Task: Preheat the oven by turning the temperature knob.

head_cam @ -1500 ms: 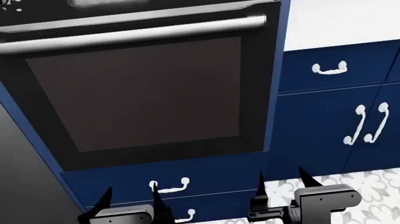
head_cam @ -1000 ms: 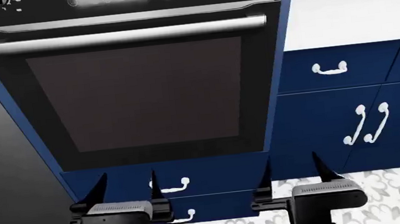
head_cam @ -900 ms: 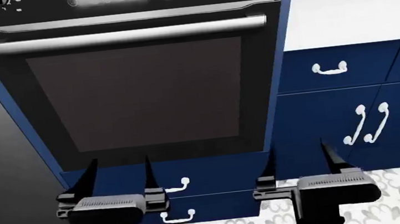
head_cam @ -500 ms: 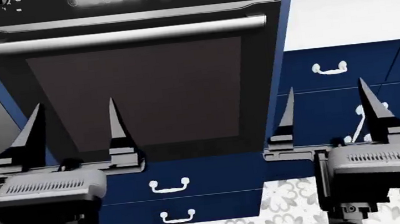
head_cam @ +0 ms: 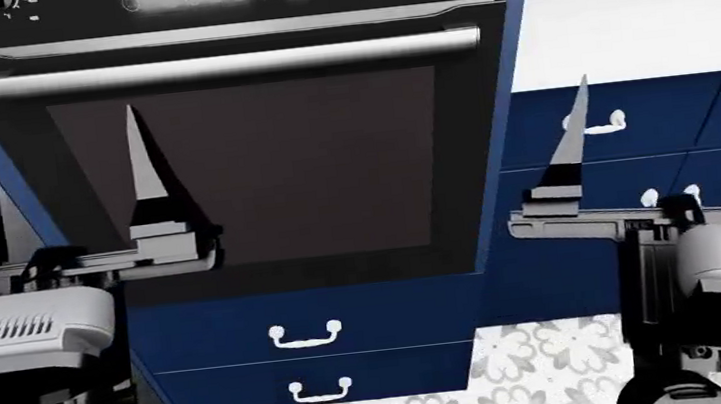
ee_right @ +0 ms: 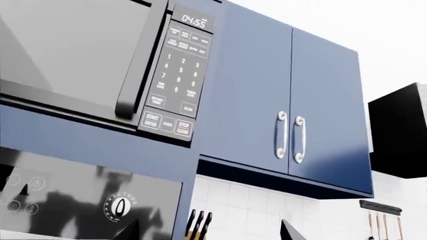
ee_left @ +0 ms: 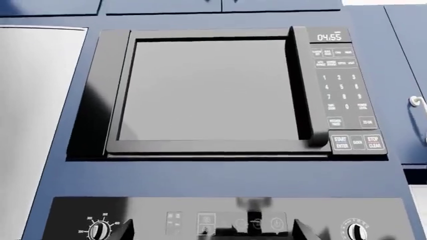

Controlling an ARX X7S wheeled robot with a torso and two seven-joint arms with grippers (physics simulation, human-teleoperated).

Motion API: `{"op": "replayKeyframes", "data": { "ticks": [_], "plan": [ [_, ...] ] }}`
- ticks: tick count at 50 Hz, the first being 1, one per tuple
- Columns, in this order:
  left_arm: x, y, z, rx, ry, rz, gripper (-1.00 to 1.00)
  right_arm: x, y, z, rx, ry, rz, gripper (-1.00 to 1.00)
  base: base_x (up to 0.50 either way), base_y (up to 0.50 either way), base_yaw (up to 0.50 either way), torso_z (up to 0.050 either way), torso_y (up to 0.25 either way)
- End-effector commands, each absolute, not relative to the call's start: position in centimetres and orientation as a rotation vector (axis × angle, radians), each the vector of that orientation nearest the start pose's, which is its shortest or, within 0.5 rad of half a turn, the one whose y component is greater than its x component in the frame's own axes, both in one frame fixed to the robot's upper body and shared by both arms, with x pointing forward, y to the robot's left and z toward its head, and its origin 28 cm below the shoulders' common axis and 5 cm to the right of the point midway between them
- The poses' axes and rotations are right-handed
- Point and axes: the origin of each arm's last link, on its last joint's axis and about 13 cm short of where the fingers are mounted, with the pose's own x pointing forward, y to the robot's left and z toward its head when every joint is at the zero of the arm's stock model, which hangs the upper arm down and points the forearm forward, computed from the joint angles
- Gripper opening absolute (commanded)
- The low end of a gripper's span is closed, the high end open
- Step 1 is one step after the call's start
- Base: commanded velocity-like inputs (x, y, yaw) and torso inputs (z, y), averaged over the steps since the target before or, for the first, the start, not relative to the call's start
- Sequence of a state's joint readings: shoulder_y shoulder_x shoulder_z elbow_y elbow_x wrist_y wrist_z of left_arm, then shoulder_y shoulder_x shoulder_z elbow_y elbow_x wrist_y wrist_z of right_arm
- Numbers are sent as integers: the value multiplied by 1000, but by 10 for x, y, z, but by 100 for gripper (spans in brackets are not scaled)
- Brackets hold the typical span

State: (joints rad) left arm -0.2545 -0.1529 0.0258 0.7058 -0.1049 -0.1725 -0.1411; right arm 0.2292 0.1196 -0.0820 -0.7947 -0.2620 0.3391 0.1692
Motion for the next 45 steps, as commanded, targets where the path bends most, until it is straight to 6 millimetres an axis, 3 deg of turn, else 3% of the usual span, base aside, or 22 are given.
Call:
{"op": "replayKeyframes", "data": {
  "ticks": [1,12,41,45],
  "plan": [
    [212,220,206,6,-829,53,100,201,-109,204,-250,-765,-229,100,0,0,0,0,0],
    [208,223,211,8,-859,64,100,192,-109,209,-230,-817,-207,100,0,42,0,0,0],
    [208,223,212,11,-871,66,100,192,-108,208,-230,-810,-197,100,0,497,0,0,0],
    [207,223,212,10,-872,67,100,193,-108,207,-233,-803,-204,100,0,102,0,0,0]
  ]
}}
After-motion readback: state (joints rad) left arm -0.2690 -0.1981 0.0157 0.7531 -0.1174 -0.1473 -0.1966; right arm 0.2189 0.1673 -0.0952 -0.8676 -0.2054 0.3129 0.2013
